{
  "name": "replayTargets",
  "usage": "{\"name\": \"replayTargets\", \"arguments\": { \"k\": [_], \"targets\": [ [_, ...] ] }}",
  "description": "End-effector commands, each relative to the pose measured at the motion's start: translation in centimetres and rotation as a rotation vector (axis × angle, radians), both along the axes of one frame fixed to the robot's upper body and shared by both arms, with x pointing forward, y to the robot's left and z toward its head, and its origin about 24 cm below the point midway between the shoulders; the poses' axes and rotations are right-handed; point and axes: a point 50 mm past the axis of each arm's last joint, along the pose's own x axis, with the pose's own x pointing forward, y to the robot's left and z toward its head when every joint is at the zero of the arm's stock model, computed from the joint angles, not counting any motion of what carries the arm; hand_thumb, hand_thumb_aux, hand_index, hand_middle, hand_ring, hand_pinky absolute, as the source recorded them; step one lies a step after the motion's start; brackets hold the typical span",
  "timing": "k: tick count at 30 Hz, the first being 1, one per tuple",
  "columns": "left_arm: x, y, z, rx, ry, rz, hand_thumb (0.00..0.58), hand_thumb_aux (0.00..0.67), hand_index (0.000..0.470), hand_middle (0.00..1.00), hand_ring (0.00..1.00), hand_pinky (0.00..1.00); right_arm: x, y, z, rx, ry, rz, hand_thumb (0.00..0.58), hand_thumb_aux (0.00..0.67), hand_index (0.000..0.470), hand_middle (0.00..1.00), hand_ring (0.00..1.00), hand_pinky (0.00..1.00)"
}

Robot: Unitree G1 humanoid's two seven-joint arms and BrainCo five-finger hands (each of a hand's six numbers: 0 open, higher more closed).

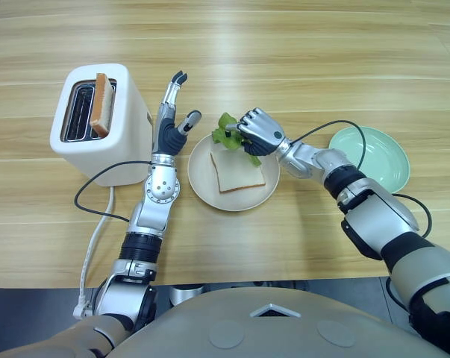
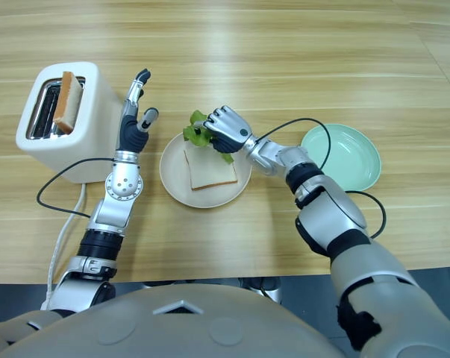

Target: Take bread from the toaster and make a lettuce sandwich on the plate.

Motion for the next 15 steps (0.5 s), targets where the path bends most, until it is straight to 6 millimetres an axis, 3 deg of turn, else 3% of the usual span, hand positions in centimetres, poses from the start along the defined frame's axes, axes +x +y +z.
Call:
{"name": "replayTargets", "arguments": {
  "k": [1,15],
  "targets": [
    [-0.1,-0.2,-0.8,0.012,0.036,-0.008,0.0,0.0,0.0,0.0,0.0,0.0,-0.1,0.2,-0.4,-0.039,0.004,0.017,0.58,0.67,0.46,1.0,1.0,1.0],
    [-0.1,0.0,-0.9,0.014,0.037,-0.003,0.0,0.0,0.0,0.0,0.0,0.0,-2.8,1.0,-3.1,-0.107,0.146,0.161,0.58,0.67,0.46,1.0,1.0,1.0]
  ]
}}
